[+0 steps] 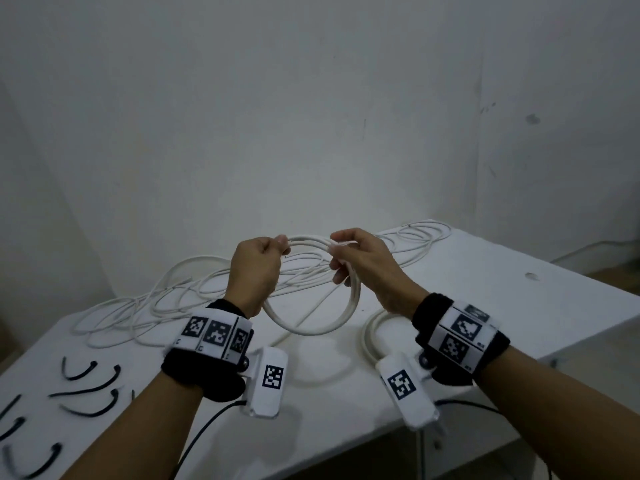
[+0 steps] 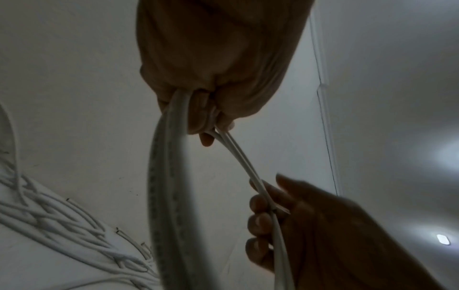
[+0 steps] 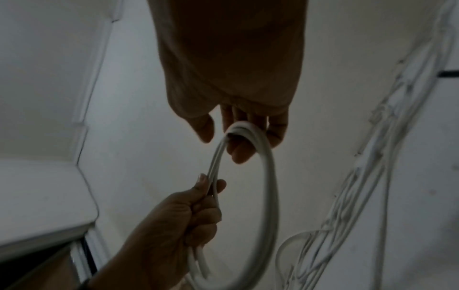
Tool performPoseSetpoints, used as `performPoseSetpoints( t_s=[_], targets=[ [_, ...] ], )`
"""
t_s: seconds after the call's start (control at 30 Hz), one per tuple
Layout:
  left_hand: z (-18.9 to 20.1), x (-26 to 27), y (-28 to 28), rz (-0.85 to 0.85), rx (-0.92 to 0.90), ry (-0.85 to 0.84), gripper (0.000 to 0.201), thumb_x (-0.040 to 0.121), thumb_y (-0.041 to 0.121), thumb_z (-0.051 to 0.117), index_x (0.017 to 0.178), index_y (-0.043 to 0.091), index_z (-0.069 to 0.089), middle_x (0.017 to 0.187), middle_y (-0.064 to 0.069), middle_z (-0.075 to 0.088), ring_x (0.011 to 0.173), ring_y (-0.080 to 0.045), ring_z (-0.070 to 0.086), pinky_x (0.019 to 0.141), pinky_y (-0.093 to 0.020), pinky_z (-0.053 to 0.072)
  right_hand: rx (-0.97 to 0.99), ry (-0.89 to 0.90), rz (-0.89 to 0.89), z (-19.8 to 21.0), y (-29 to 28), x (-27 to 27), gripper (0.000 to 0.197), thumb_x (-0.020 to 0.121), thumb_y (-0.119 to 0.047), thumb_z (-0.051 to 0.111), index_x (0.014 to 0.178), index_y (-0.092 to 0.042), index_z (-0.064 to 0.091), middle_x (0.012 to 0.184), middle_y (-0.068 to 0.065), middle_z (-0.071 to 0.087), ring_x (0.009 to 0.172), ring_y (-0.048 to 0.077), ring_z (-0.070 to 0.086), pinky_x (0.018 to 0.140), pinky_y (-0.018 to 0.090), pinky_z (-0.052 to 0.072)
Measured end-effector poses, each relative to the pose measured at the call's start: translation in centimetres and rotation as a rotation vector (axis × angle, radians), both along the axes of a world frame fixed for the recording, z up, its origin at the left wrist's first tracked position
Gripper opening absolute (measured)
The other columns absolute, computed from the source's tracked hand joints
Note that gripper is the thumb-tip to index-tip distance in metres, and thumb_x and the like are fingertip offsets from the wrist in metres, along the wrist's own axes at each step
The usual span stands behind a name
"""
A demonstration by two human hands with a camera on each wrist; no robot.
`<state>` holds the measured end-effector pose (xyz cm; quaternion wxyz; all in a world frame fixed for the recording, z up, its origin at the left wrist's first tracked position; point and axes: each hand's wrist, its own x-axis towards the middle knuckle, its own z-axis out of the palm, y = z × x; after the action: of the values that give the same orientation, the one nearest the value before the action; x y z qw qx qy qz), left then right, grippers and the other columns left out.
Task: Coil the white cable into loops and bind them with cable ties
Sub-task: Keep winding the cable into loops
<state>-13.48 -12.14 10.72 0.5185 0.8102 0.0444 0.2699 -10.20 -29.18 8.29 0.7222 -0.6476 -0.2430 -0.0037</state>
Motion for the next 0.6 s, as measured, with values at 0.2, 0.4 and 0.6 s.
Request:
performPoseSetpoints(
  t_s=[0.2,0.4,0.6],
  targets=[
    [0.3,-0.6,-1.3,0.011,0.165,0.019,0.032,0.098,0.032,0.052,0.084,0.010,0.069,0.055,-0.003,0.057,0.057,-0.036,0.048,0.053,-0.034,0.045,-0.649,-0.409,-0.250,2.0,0.9,0.7,0.025,0.097,-0.032,0.048,0.101,-0.011,0.060,0.068,-0.005,0.051,0.059,0.013,0.048,0.050,0.021,0.036],
    [0.3,-0.2,-0.3,-0.022,0.478,0.073,0.035,0.098,0.034,0.052,0.084,0.007,0.069,0.056,0.000,0.053,0.048,-0.012,0.048,0.041,-0.017,0.041,-0.705,-0.528,-0.368,1.6,0.7,0.9,0.026,0.099,-0.029,0.044,0.097,-0.009,0.060,0.078,0.005,0.062,0.075,0.023,0.055,0.061,0.030,0.036],
    [-0.2,-0.4,0.2,-0.234,0.117,0.258,0.037,0.099,0.030,0.050,0.082,0.001,0.065,0.060,-0.005,0.058,0.052,-0.016,0.053,0.053,-0.023,0.047,-0.717,-0.612,-0.423,1.0,1.0,1.0,0.026,0.100,-0.028,0.042,0.098,-0.007,0.057,0.077,0.009,0.061,0.071,0.026,0.053,0.062,0.031,0.033]
  ],
)
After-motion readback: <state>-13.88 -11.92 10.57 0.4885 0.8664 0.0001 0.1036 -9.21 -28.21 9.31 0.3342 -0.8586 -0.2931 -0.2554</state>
